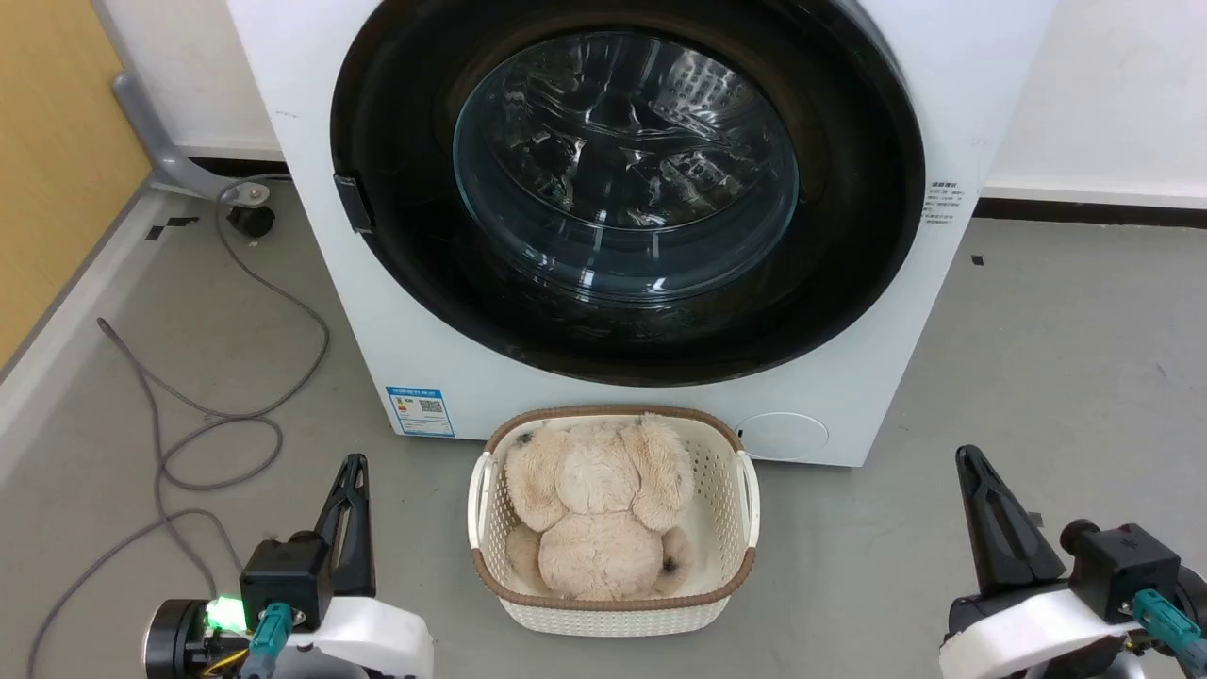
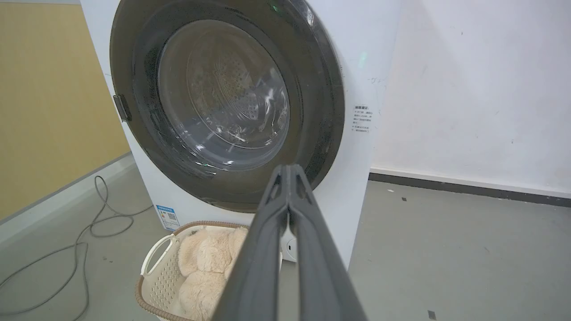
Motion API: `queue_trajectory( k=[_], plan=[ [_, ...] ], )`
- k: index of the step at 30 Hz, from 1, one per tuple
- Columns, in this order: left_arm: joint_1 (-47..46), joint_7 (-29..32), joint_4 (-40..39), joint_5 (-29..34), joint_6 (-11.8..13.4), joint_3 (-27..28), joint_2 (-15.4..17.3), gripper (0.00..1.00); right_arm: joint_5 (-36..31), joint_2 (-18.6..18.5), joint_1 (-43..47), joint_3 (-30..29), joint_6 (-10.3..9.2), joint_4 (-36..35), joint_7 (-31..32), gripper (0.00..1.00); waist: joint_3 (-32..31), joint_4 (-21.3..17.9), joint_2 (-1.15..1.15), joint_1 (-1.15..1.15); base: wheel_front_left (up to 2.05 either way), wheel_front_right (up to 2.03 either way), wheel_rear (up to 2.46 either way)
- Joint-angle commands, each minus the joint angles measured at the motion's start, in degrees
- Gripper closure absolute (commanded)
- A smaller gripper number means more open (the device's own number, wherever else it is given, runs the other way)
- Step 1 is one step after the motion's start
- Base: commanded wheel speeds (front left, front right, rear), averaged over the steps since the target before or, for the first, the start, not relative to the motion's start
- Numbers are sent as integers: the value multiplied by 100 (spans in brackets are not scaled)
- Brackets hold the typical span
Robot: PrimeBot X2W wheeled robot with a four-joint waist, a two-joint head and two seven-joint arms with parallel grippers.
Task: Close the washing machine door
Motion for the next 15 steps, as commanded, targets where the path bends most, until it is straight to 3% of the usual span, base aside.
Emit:
queue_trajectory(
  k=[1, 15],
  plan=[
    [-3, 41, -27, 26, -22, 22, -29, 100, -56, 15, -7, 11, -3, -38, 38, 100, 0, -2, 0, 0, 0, 0, 0],
    [-3, 206, -61, 34, -107, 67, -47, 100, -136, 18, -9, 47, -3, -61, 203, 100, 5, -32, 0, 0, 0, 0, 0]
  ],
)
